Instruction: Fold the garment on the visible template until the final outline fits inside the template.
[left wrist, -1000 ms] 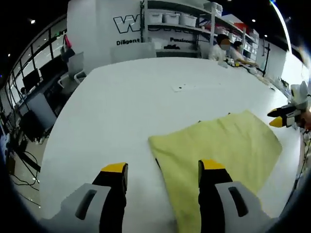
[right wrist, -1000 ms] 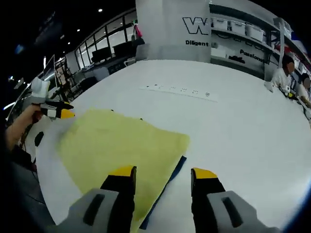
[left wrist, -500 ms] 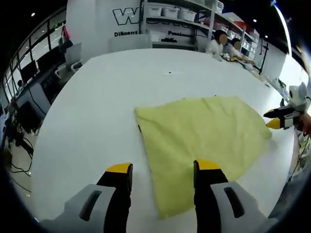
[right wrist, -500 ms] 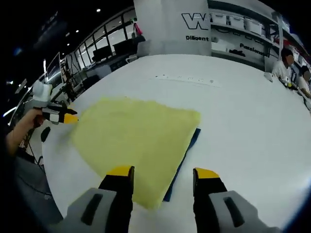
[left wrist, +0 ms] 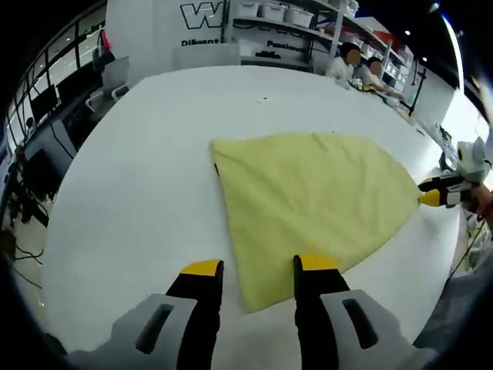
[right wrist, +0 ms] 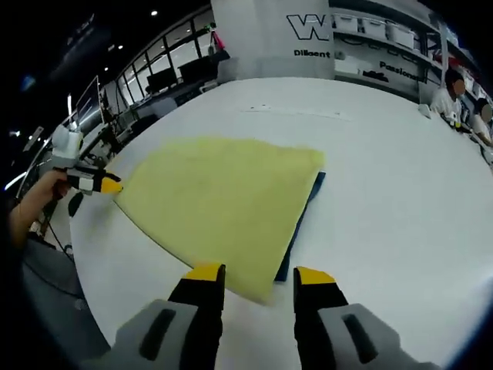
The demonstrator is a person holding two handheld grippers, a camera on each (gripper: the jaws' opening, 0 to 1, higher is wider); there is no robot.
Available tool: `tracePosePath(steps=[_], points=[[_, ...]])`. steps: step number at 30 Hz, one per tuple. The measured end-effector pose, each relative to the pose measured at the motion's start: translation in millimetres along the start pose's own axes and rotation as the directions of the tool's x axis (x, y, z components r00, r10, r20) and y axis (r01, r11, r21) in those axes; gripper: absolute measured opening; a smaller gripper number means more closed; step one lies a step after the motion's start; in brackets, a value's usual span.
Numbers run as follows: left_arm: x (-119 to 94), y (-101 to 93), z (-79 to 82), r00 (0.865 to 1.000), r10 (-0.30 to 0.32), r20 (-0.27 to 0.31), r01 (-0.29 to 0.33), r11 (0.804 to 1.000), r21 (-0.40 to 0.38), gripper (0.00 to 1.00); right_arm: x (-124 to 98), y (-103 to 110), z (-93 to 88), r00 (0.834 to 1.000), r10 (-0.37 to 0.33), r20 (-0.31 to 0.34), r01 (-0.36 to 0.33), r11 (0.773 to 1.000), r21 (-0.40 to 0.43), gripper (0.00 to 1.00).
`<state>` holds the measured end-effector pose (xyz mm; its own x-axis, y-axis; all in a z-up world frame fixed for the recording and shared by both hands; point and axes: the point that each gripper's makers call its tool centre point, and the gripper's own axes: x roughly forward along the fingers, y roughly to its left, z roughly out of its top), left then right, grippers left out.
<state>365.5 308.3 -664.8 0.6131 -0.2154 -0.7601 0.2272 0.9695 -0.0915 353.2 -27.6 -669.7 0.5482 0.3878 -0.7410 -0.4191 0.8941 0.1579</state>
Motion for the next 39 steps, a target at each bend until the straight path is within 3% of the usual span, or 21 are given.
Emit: tracePosePath(steps=[2,6,8,11,13,15,21,27,32,39], points=[[0.7,3.4,-3.6,1.0,0.019,-0.001,-0.019,0.999,-0.028,0.35,1.6,-0.6,-3.5,1.0,0.0,-0.002,0.0,1.0,0.012,0.22],[3.5,1.0,-11.4,1.0,-0.006,-0.015,0.005,0.997,-0.08,0.26,2.7,-6.0,-10.5,1.0,-0.018,-0.024,0.018,1.0,0.022,0.16],[3.1,2.3,-13.6,1.0,0.008,-0.027,-0.01,0.997,-0.078,0.19,2.3,-5.6,-12.0,1.0,-0.014,-0.025,0.015,0.999,0.035,0.11],[3.0,-0.1,-13.7,1.0,0.008,-0.028,-0.01,0.997,-0.073,0.16,1.8,-1.9,-12.3,1.0,0.001,-0.014,0.0,0.999,0.046,0.04],[1.9,-2.5,-16.0,0.999,0.002,-0.042,-0.002,1.0,0.0,0.15,1.1,-1.3,-13.3,1.0,-0.001,-0.014,0.002,0.999,0.036,0.03],[2.0,-2.8,-16.0,0.999,0.016,-0.037,-0.016,1.0,0.002,0.14,0.1,-0.9,-13.3,1.0,0.001,-0.012,-0.001,0.999,0.038,0.01],[-2.0,-4.4,-20.4,0.998,0.038,-0.058,-0.035,0.998,0.054,0.13,-2.6,-2.4,-17.6,1.0,-0.006,-0.02,0.007,0.998,0.055,0.0],[-8.9,-1.3,-27.5,0.997,0.057,-0.05,-0.055,0.998,0.039,0.13,-5.4,3.4,-26.9,0.999,-0.003,-0.032,0.004,0.999,0.04,0.0],[-15.4,2.3,-35.6,0.997,0.059,-0.046,-0.061,0.998,-0.028,0.13,-9.8,7.2,-31.5,1.0,0.005,-0.023,-0.005,1.0,0.013,0.0],[-20.4,2.4,-39.7,0.997,0.067,-0.046,-0.066,0.998,0.014,0.13,-13.1,16.4,-38.2,0.999,0.002,-0.036,-0.004,0.999,-0.05,0.0]])
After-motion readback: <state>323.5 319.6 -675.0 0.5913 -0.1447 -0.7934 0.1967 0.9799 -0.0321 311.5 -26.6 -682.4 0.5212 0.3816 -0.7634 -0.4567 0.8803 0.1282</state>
